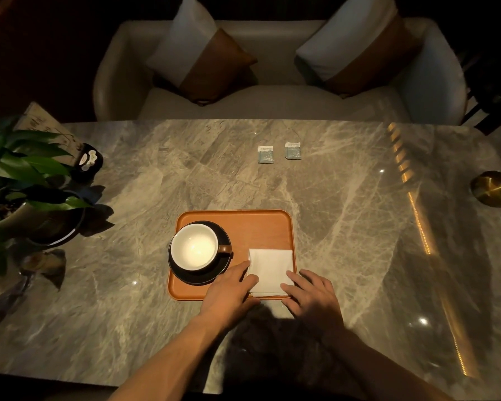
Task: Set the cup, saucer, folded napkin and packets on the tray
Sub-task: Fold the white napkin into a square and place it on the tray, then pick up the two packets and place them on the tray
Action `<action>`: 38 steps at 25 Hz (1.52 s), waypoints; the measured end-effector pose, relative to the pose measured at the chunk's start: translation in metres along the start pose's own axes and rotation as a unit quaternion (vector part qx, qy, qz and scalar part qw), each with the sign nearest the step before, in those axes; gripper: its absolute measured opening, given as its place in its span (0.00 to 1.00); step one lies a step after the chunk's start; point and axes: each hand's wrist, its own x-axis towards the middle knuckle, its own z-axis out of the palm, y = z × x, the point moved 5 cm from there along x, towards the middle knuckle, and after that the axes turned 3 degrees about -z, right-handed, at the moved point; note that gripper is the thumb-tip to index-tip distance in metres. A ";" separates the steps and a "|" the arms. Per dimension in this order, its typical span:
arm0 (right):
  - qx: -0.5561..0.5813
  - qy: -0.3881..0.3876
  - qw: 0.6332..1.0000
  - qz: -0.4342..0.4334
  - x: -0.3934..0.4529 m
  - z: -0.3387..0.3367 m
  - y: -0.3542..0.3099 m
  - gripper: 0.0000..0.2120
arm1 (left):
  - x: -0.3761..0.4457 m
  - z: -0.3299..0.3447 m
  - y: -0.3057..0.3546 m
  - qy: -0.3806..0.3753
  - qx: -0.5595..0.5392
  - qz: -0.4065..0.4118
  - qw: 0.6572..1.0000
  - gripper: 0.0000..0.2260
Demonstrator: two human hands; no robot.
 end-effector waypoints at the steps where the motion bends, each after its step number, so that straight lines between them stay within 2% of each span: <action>1: 0.006 0.004 1.000 0.002 0.001 -0.001 0.001 0.12 | 0.000 -0.002 0.002 0.007 -0.001 -0.007 1.000 0.17; 4: 0.024 0.029 0.999 0.006 0.010 -0.003 0.000 0.16 | 0.004 -0.009 0.014 0.077 0.003 -0.037 0.996 0.15; 6: 0.010 -0.014 1.000 0.010 0.021 0.000 -0.005 0.22 | 0.016 -0.012 0.026 0.114 -0.002 -0.024 0.993 0.16; 10: -0.061 -0.180 0.981 0.032 0.033 0.020 0.001 0.34 | 0.038 0.008 0.026 0.027 0.051 -0.027 0.998 0.29; 13: -0.080 -0.195 0.976 0.047 0.028 0.024 0.006 0.36 | 0.033 0.029 0.013 -0.008 0.054 -0.055 0.997 0.31; 22: -0.104 -0.192 0.975 0.036 0.031 0.017 0.007 0.33 | 0.029 0.028 0.015 -0.020 0.053 -0.047 0.997 0.35; 25: -0.066 -0.202 0.977 0.024 0.040 0.005 0.010 0.28 | 0.032 0.003 0.028 0.008 0.070 -0.030 0.997 0.32; 28: 0.009 -0.209 0.975 0.076 0.059 -0.015 0.030 0.25 | 0.041 -0.024 0.038 0.002 0.064 0.036 0.997 0.26; 32: 0.000 -0.184 0.981 0.064 0.107 -0.053 0.055 0.20 | 0.086 -0.093 0.023 0.015 -0.143 -0.050 0.988 0.20; 34: -0.019 -0.195 0.979 0.061 0.139 -0.065 0.070 0.18 | 0.117 -0.120 0.010 -0.010 -0.157 -0.069 0.985 0.19; 38: -0.020 -0.245 0.967 0.068 0.203 -0.084 0.101 0.16 | 0.180 -0.151 -0.025 -0.115 -0.167 -0.096 0.975 0.20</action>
